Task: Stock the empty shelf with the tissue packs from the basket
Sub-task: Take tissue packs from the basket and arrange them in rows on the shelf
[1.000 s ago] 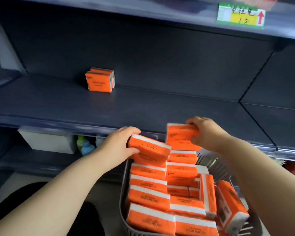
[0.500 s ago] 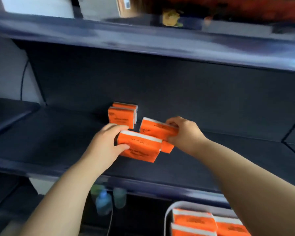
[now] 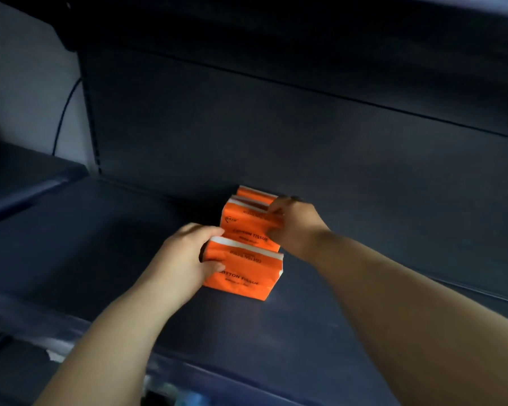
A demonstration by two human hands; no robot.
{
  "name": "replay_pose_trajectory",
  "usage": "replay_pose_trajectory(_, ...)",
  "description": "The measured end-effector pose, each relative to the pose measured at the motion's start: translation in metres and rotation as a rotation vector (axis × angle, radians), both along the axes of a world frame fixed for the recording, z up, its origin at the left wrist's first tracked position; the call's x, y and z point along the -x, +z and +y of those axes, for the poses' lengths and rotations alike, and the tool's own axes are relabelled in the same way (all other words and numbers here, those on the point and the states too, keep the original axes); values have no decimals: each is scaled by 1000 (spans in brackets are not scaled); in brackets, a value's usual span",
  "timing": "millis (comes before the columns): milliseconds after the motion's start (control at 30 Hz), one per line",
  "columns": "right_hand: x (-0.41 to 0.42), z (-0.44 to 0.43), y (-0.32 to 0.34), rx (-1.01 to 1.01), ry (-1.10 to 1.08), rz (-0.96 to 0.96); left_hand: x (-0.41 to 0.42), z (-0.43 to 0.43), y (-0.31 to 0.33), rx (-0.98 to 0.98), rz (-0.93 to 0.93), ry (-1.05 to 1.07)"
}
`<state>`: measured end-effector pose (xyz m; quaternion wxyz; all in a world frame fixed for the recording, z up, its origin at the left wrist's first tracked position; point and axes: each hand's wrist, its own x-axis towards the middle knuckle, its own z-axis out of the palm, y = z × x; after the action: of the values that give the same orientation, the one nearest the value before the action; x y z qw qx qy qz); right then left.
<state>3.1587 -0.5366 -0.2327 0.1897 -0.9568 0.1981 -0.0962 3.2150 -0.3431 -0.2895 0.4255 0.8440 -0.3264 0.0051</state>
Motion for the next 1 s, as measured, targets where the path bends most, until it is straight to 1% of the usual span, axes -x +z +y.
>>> replay_pose_trajectory(67, -4, 2, -1, 7, -1, -7, -6, 1, -2, 43, 26, 30)
replay_pose_trajectory(167, -5, 5, -6, -105, 90, -77, -9, 1, -6, 69, 54, 77)
replay_pose_trajectory(233, -4, 6, -8, -128, 119, -111, -10, -1, -8, 75, 56, 93)
replay_pose_trajectory(267, -5, 5, -9, -120, 103, -98, -10, -2, -9, 81, 55, 97)
replay_pose_trajectory(367, -9, -3, -12, 79, -48, 40, -9, -5, -10, 87, 54, 112)
replay_pose_trajectory(400, -11, -7, -12, 90, -57, 56, -9, -6, -10, 86, 59, 117)
replay_pose_trajectory(467, -11, -11, -11, 36, -46, 28, -10, -9, -12, 82, 60, 120)
replay_pose_trajectory(533, -10, -14, -10, 24, -26, 5, -11, -13, -13, 84, 56, 115)
replay_pose_trajectory(733, -6, -23, -11, 62, 3, -37, -15, -22, -17, 119, 49, 106)
replay_pose_trajectory(833, -4, -24, -13, 86, 14, -37, -17, -25, -21, 161, 53, 112)
replay_pose_trajectory(1000, -2, -20, -15, 131, 15, -33, -18, -30, -26, 177, 48, 89)
